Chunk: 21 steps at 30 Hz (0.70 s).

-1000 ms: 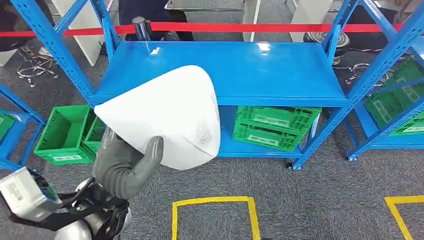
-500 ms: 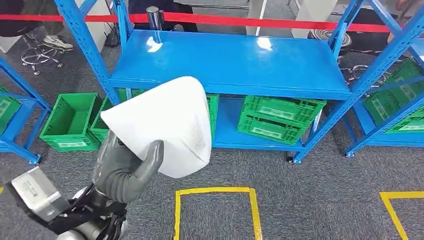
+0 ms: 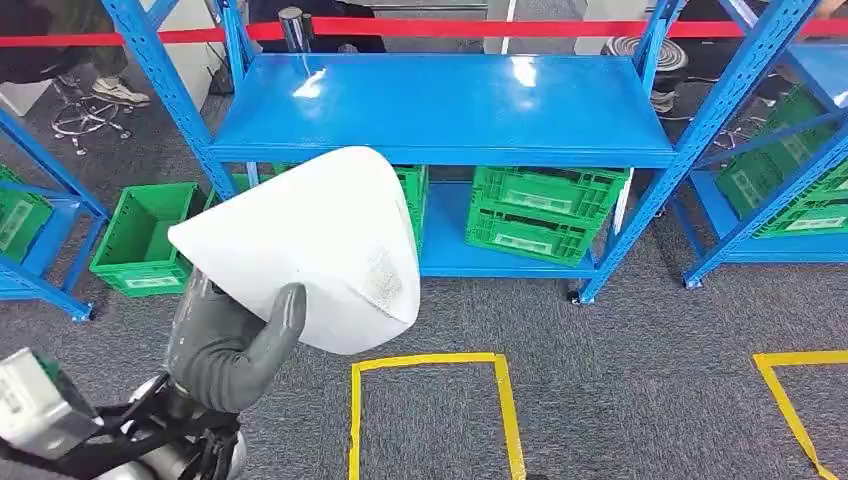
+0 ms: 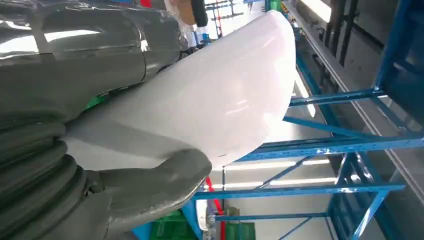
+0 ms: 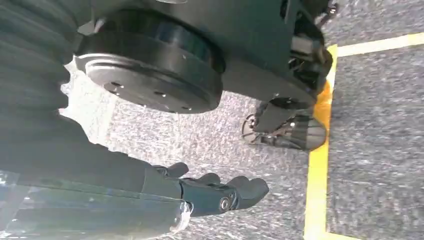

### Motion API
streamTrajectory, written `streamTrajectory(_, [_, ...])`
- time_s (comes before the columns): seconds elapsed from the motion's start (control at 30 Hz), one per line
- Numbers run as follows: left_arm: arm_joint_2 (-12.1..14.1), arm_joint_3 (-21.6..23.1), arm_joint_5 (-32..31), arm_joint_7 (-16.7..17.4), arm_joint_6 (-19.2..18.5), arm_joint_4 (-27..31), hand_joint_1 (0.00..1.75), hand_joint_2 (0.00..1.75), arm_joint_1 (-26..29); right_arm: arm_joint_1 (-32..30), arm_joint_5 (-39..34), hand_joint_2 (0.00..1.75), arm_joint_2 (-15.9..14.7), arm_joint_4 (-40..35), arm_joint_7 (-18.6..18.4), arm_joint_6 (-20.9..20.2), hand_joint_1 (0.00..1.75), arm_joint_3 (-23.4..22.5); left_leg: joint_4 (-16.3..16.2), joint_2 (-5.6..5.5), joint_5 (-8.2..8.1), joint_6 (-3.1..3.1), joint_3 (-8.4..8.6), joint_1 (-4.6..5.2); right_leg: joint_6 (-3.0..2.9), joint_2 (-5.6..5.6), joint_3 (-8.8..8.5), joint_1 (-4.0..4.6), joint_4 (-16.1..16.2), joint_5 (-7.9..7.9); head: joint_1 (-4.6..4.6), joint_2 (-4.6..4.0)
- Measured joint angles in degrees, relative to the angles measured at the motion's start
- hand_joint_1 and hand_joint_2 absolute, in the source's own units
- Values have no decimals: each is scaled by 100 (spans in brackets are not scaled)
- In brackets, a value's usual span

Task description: Take the parts from the cabinet and place them on the table.

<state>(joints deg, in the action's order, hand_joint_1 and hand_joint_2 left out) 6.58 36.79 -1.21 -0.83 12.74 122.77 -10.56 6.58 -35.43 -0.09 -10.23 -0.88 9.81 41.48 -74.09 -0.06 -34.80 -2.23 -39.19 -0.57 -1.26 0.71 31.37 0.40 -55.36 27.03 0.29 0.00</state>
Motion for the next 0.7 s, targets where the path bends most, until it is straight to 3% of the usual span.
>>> streamTrajectory(0.07, [7, -24, 156, -121, -7, -2, 175, 175, 0, 3, -55, 175, -9, 0, 101, 62, 0, 0, 627, 7, 392, 0, 502, -2, 36, 3, 168, -18, -109, -45, -7, 0])
streamTrajectory(0.1, [11, -46, 247, -197, -11, -9, 175, 175, -1, 11, -94, 175, -22, 0, 136, 92, 0, -2, 1105, 14, 441, 4, 854, -5, 58, -1, 240, -21, -181, -58, -18, 0])
streamTrajectory(0.13, [15, -74, 324, -271, -15, -20, 175, 175, -1, 15, -127, 175, -44, 0, 147, 114, 0, -4, 1497, 12, 288, 24, 1101, 7, 78, -12, 319, 9, -259, -60, -53, 0])
streamTrajectory(0.2, [26, -144, 435, -446, -22, -39, 175, 175, 51, 23, -129, 175, -96, 0, 62, 142, 0, -7, 1608, 1, 224, 118, 1078, 11, 150, -12, 364, 15, -307, -121, -50, 0])
streamTrajectory(0.27, [37, -205, 497, -553, -4, -63, 175, 175, 143, 10, -120, 175, -164, 2, -161, 179, 0, -7, 1624, 3, 291, 236, 1013, 2, 210, -21, 404, 21, -288, -205, -46, 0])
streamTrajectory(0.3, [44, -242, 512, -601, 24, -72, 175, 175, 198, 5, -122, 175, -225, 0, -244, 201, 0, -4, 1635, 8, 345, 306, 982, -21, 257, -33, 436, 3, -336, -95, -53, 0])
streamTrajectory(0.33, [46, -280, 523, -649, 50, -79, 175, 175, 281, -3, -120, 175, -244, 2, -297, 208, 0, -4, 1635, 12, 397, 350, 926, -21, 309, -35, 508, -7, -521, 201, 6, 0])
streamTrajectory(0.4, [50, -356, 560, -737, 114, -79, 175, 175, 443, -2, -100, 175, -315, 0, -312, 214, 0, -4, 1632, 16, 494, 382, 808, -12, 365, -39, 711, -39, -1307, 818, 24, 0])
streamTrajectory(0.43, [57, -411, 599, -778, 116, -81, 175, 175, 523, 2, -79, 175, -343, 0, -312, 212, 0, -4, 1627, 19, 541, 383, 740, -7, 378, -39, 791, -43, -1689, 1007, 26, 0])
streamTrajectory(0.47, [63, -453, 623, -816, 116, -83, 175, 175, 601, 4, -55, 175, -363, 0, -290, 214, 0, -4, 1624, 24, 589, 383, 676, -6, 380, -39, 798, -44, -1925, 1038, 33, 0])
streamTrajectory(0.5, [74, -492, 643, -848, 116, -89, 175, 175, 668, 2, -44, 175, -382, -2, -242, 214, 0, -5, 1623, 25, 636, 378, 615, -1, 370, -39, 700, -43, -1903, 919, 43, 0])
streamTrajectory(0.53, [79, -525, 643, -870, 116, -92, 175, 175, 726, 3, -15, 175, -389, -9, -190, 212, 0, -7, 1621, 25, 678, 372, 562, 7, 345, -41, 495, -40, -1660, 718, 57, 0])
streamTrajectory(0.6, [87, -586, 608, -894, 122, -90, 175, 175, 781, 15, 26, 175, -407, -26, -67, 190, 0, -4, 1621, 20, 758, 341, 496, 20, 249, -57, -148, -20, -705, 387, 68, 0])
streamTrajectory(0.63, [90, -610, 560, -894, 131, -74, 175, 175, 788, 24, 55, 175, -409, -44, -6, 171, 0, -4, 1621, 27, 789, 324, 477, 10, 177, -85, -446, 0, -262, 421, 72, 0])
streamTrajectory(0.67, [92, -640, 510, -873, 133, -46, 175, 175, 790, 25, 61, 175, -409, -59, 35, 164, 0, -4, 1615, 34, 830, 287, 447, 37, 148, -85, -565, 19, -15, 455, 68, 0])
streamTrajectory(0.7, [94, -671, 486, -848, 133, -26, 175, 175, 795, 27, 63, 175, -407, -63, 55, 155, 0, -4, 1624, 52, 885, 237, 427, 22, 143, -87, -537, 37, -2, 448, 66, 0])
